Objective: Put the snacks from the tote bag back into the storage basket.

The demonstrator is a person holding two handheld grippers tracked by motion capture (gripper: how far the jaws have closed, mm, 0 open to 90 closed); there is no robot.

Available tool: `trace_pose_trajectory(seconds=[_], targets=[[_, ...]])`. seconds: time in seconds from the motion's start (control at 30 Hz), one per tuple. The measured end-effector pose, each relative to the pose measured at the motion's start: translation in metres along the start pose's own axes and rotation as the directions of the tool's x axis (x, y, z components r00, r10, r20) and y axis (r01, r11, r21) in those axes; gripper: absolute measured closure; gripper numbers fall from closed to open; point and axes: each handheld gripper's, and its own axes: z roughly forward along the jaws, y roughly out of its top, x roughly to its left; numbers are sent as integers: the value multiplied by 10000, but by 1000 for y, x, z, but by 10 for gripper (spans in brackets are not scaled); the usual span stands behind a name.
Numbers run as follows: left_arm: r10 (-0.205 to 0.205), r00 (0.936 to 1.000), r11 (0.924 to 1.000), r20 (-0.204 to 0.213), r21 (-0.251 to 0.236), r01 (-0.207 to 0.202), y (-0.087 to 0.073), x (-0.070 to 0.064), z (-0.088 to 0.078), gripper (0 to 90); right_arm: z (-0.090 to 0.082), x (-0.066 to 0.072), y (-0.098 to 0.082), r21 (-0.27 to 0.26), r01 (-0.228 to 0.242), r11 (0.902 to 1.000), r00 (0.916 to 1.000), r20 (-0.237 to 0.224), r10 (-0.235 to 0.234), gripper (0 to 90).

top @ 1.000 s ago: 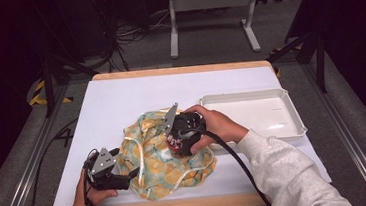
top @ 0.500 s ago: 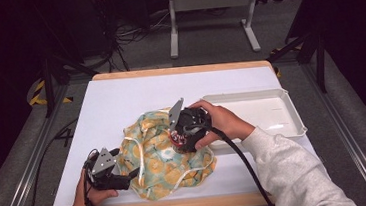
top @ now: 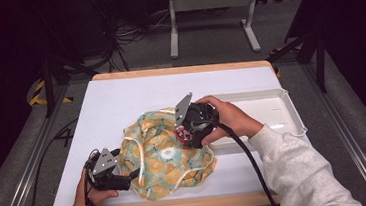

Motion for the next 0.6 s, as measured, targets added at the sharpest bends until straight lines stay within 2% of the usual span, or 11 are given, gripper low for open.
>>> trace_pose_trajectory(seconds=[0.1, 0.6], targets=[[11, 10000, 10000, -14, -11, -11, 0, 0, 0, 50, -4, 0, -1, 88, 94, 9999, 9999, 83, -95, 232], [10, 10000, 10000, 8, 45, -11, 0, 0, 0, 51, -24, -7, -16, 3, -159, 9999, 9996, 240, 159, 232]])
